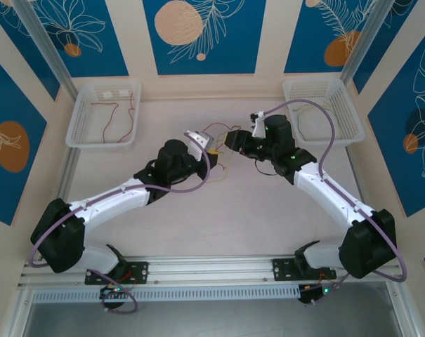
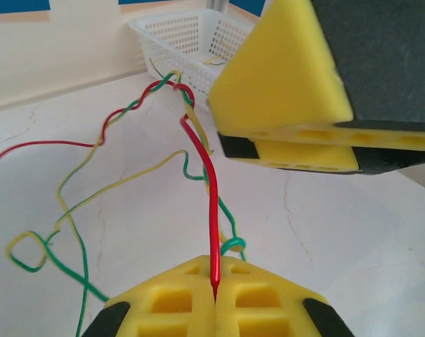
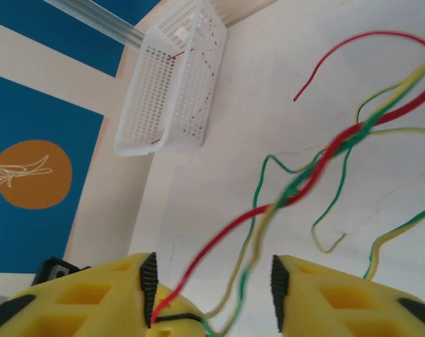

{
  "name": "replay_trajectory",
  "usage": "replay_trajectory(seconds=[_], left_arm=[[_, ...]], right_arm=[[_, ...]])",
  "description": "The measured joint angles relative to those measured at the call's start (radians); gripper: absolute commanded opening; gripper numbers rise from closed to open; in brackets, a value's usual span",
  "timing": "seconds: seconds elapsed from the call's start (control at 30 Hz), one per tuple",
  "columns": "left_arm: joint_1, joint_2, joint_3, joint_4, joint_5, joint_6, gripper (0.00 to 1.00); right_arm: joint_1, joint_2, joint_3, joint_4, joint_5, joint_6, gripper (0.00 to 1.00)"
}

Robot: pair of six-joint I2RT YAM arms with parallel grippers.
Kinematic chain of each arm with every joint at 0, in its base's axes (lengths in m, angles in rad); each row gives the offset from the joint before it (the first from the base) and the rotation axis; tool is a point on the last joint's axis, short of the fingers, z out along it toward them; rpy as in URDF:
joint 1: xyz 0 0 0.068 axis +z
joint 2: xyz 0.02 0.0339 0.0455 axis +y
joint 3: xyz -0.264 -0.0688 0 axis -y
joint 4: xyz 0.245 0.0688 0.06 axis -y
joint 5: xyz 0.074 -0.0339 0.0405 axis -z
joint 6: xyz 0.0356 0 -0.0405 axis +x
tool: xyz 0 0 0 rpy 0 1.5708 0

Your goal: Untangle the cables

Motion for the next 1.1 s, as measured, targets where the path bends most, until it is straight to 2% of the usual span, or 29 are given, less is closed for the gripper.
replay_trajectory(seconds=[0.33, 0.47, 0.63, 0.87, 1.03, 1.1], left_arm=[[0.0, 0.0, -0.01, 0.017, -0.019, -0.003, 0.0], [0.0, 0.0, -0.011, 0.022, -0.026, -0.004, 0.0], [0.001, 0.0, -0.011, 0.022, -0.026, -0.004, 0.0], [0.001, 0.0, -0.011, 0.023, -0.026, -0.008, 0.0], [0.001, -0.002, -0.011, 0.023, -0.026, -0.011, 0.0], [0.001, -0.005, -0.011, 0.022, -0.027, -0.011, 0.0]], right_arm=[[-0.05, -0.06, -0.1, 0.108, -0.043, -0.003, 0.57], [-0.051, -0.035, -0.119, 0.159, -0.089, 0.0, 0.48], [-0.046, 0.022, -0.138, 0.226, -0.142, 0.013, 0.46], [-0.031, 0.08, -0.131, 0.261, -0.163, 0.01, 0.31], [-0.026, 0.119, -0.129, 0.282, -0.166, 0.021, 0.15], [-0.026, 0.122, -0.129, 0.283, -0.166, 0.024, 0.13]])
